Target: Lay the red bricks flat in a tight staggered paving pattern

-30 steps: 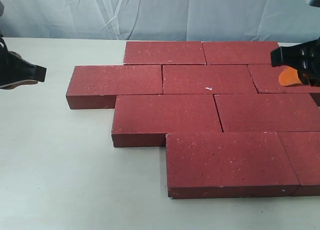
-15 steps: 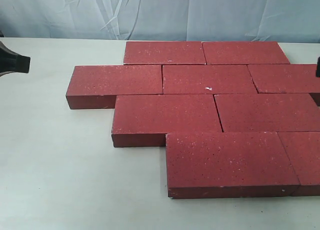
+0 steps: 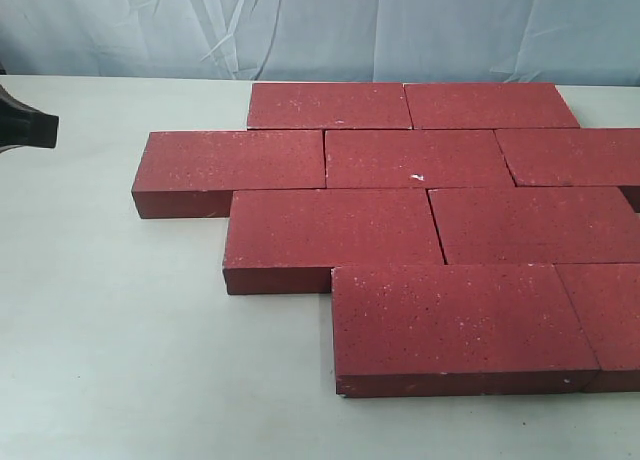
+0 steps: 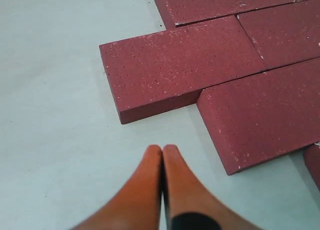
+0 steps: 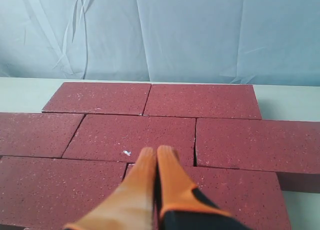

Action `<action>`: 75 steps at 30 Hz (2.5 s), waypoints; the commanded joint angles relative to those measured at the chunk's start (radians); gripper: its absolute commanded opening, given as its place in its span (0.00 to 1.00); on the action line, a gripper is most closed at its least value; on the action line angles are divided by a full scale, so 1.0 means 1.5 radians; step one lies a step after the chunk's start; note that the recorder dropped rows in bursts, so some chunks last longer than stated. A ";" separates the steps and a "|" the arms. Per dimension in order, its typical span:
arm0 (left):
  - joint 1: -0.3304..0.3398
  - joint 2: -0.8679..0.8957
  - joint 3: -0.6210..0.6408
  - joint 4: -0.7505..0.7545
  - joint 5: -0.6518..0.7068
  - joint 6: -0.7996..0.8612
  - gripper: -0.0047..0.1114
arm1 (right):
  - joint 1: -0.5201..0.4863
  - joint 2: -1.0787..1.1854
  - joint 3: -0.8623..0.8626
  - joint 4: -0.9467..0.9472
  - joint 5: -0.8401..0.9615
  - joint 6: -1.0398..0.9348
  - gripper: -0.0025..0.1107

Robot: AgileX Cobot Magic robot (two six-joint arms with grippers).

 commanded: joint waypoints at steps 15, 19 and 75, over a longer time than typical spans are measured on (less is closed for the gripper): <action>-0.004 -0.005 0.004 0.003 -0.005 0.001 0.04 | -0.003 -0.004 0.003 -0.003 -0.010 -0.002 0.02; -0.004 -0.005 0.004 0.003 -0.005 0.001 0.04 | -0.003 -0.004 0.003 -0.003 -0.010 -0.002 0.02; -0.004 -0.005 0.004 0.003 -0.005 0.001 0.04 | -0.003 -0.413 0.350 -0.066 -0.015 0.057 0.02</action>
